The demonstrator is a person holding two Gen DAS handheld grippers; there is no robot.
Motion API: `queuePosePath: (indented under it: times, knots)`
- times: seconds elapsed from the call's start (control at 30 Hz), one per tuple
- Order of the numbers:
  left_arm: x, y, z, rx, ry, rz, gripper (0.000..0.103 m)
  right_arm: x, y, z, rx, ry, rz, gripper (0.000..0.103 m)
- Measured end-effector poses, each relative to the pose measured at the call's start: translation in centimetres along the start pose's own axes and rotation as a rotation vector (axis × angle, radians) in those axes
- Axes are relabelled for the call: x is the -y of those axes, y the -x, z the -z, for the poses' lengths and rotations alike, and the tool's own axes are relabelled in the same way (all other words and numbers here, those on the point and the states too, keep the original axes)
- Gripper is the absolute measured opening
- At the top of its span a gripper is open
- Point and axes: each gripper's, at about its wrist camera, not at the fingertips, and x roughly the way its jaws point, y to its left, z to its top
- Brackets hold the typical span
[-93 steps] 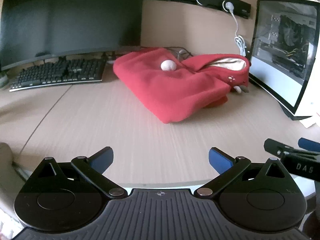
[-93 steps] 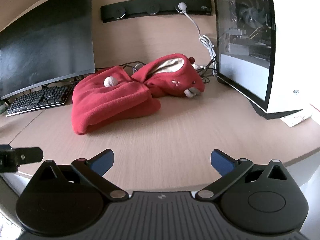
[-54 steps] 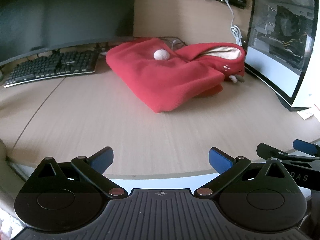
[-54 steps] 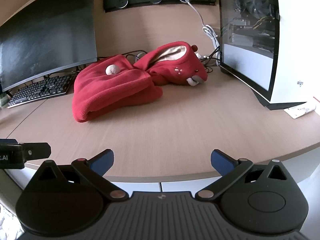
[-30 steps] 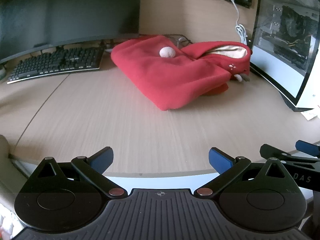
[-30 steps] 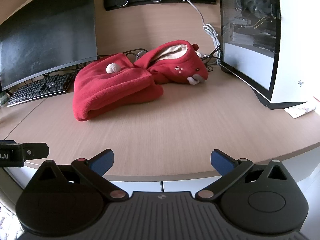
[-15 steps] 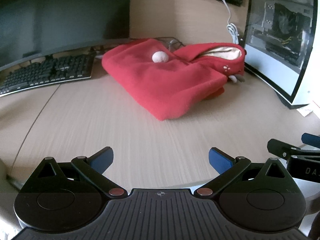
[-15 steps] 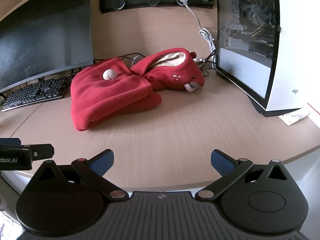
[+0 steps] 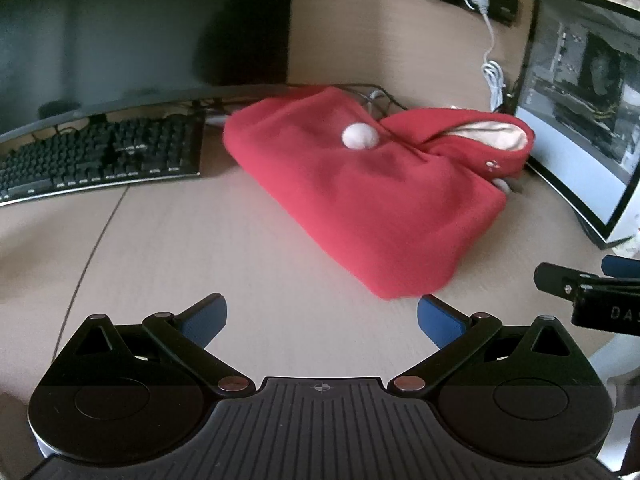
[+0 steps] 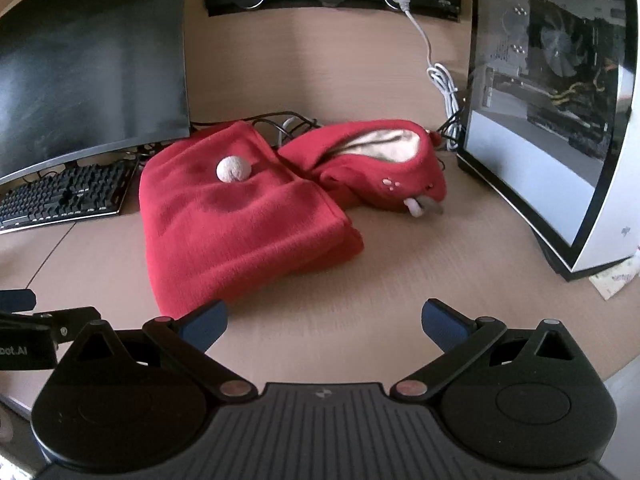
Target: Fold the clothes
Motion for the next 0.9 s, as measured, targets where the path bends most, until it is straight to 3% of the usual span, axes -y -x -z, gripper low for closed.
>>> queuePosePath:
  times: [0.13, 0.37, 0.53, 0.8, 0.9]
  knots:
    - [0.1, -0.8, -0.9, -0.002, -0.022, 0.024, 0.103, -0.1, -0.1, 0.2, -0.01, 0.008, 0.045, 0.103]
    - [0.2, -2.1, -1.8, -0.017, -0.056, 0.086, 0.103, 1.4, -0.8, 1.2, -0.061, -0.099, 0.104, 0.103]
    - [0.5, -3.6, -2.7, -0.038, -0.04, 0.125, 0.103, 1.6, -1.7, 0.0, -0.063, -0.05, 0.108, 0.103]
    - [-0.4, -5.8, -5.0, -0.034, 0.052, 0.271, 0.103, 3.1, -6.4, -4.8, -0.024, 0.017, 0.031, 0.103]
    - [-0.7, -6.7, -6.9, 0.005, 0.07, 0.266, 0.103, 2.7, -8.7, -7.0, -0.014, 0.053, -0.044, 0.103]
